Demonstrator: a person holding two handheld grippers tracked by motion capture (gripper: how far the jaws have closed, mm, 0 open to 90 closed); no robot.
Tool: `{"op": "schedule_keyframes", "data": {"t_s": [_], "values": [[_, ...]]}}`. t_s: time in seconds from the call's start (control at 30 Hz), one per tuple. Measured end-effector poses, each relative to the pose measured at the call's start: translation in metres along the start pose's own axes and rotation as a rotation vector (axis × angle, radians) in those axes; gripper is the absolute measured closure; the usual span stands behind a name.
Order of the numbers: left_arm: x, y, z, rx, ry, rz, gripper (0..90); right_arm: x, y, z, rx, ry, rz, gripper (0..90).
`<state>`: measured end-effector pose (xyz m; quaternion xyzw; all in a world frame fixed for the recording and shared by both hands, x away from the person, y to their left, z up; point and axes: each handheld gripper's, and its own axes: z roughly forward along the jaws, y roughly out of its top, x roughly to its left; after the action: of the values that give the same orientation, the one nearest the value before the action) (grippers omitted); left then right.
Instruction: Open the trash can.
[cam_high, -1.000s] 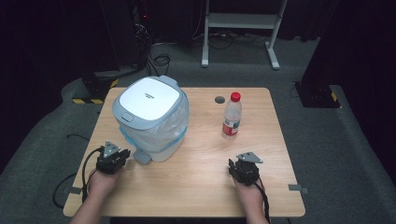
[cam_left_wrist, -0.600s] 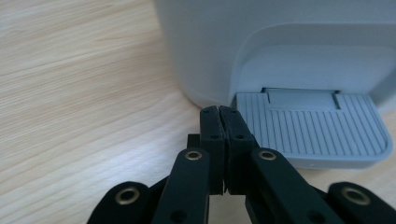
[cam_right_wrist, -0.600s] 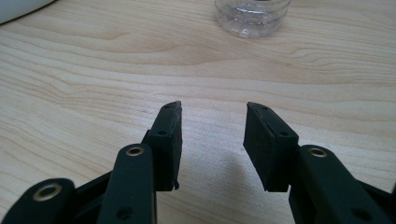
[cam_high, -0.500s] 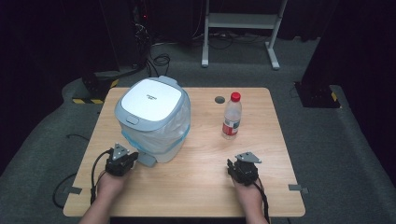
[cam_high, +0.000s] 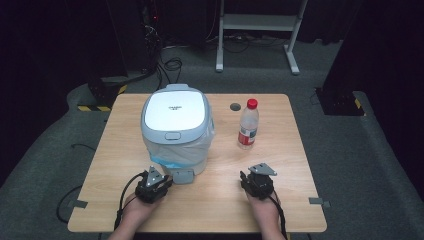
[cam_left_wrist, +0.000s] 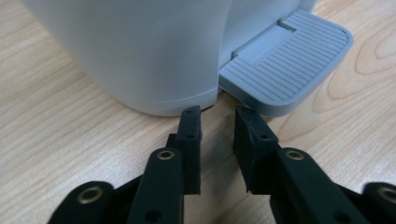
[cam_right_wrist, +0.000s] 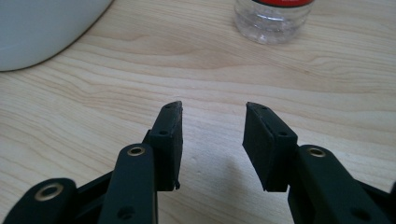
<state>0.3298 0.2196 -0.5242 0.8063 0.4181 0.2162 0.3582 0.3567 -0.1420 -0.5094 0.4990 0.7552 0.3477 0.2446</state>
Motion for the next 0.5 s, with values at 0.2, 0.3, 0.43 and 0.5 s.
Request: {"op": "schedule_keyframes", "data": {"t_s": [0.2, 0.3, 0.43, 0.5], "values": [[0.018, -0.008, -0.010, -0.023, 0.056, -0.060, 63.3, 0.011, 0.002, -0.001, -0.021, 0.047, -0.017, 62.1], [0.030, -0.009, -0.014, -0.051, 0.071, -0.088, 62.4, 0.020, 0.005, -0.001, -0.044, 0.068, -0.028, 67.1], [0.043, -0.007, -0.013, -0.057, 0.090, -0.122, 49.8, 0.039, 0.017, 0.004, -0.080, 0.099, -0.051, 73.8], [0.048, -0.006, -0.011, -0.046, 0.103, -0.136, 47.0, 0.046, 0.024, 0.010, -0.091, 0.090, -0.079, 74.5]]}}
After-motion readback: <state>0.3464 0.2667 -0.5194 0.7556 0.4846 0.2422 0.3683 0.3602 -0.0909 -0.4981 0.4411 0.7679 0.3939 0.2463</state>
